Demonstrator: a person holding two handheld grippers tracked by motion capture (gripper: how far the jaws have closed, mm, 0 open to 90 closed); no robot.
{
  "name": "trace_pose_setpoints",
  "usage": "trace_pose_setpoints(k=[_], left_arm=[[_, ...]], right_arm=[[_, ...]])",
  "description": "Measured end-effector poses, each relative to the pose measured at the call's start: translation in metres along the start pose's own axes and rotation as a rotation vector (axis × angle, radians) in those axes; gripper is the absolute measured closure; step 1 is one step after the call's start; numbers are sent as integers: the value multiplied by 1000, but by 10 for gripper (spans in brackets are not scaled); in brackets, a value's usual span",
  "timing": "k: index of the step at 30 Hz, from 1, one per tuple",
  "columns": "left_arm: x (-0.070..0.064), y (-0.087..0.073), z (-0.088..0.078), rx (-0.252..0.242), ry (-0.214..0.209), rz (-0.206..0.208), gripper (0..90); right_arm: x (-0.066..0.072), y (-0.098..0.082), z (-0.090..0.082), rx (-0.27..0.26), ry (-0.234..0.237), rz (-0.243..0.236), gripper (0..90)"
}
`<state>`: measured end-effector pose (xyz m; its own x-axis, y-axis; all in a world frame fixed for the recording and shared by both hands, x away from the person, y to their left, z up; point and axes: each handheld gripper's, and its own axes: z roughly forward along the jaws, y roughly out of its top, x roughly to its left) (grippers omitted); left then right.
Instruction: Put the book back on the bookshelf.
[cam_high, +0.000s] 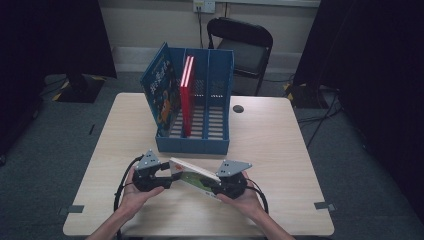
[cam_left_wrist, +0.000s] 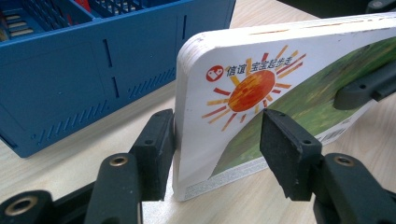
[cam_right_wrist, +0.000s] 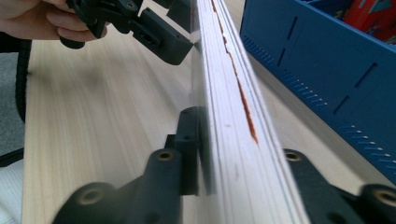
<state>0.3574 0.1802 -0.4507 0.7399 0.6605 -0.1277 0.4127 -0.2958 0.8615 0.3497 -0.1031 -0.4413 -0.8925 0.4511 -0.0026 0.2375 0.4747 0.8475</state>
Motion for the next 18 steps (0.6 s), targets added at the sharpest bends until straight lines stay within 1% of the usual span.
trace_pose_setpoints(k=[1, 2, 4, 6, 8, 9, 11, 12, 13, 14, 15, 16, 17, 18], left_arm=[[0, 0, 0, 2, -1, 4, 445], [0, 0, -1, 11, -5, -7, 442], [0, 0, -1, 16, -12, -10, 415], [-2, 0, -1, 16, -8, -3, 412], [-2, 0, -1, 19, -9, -7, 364], [-1, 0, -1, 27, -9, -7, 348], [1, -1, -4, 44, 2, -3, 322], [2, -3, -5, 50, 7, -14, 312], [2, -3, -5, 50, 7, -14, 303], [4, -4, -7, 60, 18, -16, 303], [5, -5, -8, 64, 19, -33, 268], [7, -7, -9, 66, 18, -46, 268], [11, -10, -11, 81, 35, -62, 247], [13, -11, -12, 92, 44, -70, 224]], right_arm=[[0, 0, 0, 8, 8, -8, 754], [1, 1, 0, 12, 16, -12, 759], [4, 1, 0, 16, 7, -30, 761], [4, 2, 0, 19, 6, -33, 761], [5, 2, 0, 22, 4, -31, 762], [4, 2, 0, 24, 5, -17, 762], [3, 2, 0, 24, 5, -4, 762], [3, 2, 0, 25, 3, 0, 762], [3, 3, -1, 24, 2, 3, 762], [3, 3, -1, 24, 2, 3, 762], [3, 3, -2, 22, -1, 10, 762], [3, 3, -2, 22, -1, 10, 762], [2, 3, -4, 10, 1, 30, 763], [1, 3, -5, 5, 1, 37, 763]])
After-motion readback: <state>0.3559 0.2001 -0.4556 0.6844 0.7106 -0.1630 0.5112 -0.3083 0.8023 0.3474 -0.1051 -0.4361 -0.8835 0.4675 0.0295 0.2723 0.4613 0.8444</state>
